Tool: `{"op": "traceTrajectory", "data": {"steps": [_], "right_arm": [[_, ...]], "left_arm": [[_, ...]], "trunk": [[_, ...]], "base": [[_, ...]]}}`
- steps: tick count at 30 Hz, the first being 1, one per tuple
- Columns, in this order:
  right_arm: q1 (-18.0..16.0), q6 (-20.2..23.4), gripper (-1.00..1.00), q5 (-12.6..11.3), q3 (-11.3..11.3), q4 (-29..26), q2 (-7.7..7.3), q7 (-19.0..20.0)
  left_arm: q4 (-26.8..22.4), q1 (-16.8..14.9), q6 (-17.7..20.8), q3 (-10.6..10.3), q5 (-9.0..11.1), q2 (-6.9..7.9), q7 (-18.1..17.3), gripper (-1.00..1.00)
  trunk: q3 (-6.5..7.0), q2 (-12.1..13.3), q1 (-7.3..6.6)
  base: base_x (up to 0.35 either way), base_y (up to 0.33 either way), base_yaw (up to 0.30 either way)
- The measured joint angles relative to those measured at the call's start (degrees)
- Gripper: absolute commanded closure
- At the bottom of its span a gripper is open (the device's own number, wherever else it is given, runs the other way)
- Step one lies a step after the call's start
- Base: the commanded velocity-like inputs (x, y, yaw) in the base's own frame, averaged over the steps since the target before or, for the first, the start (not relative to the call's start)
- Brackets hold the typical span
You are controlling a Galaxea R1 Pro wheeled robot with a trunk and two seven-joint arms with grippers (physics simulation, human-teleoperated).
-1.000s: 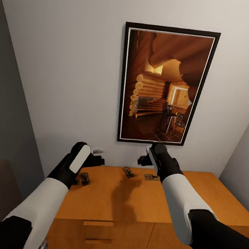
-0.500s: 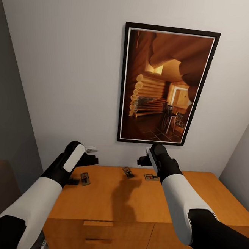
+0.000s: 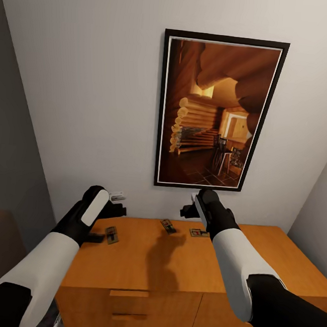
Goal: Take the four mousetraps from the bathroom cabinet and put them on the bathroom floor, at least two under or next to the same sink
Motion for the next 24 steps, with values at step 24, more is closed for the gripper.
{"op": "traceTrajectory", "data": {"steps": [24], "right_arm": [[-5.7,-8.4,-1.0,-2.1,-0.2,11.1,-0.01,-2.2]], "left_arm": [[2.0,0.0,-0.1,-0.1,0.0,8.22,-1.3,-1.0]], "trunk": [[0.0,0.0,0.0]], "base": [[0.0,0.0,0.0]]}}
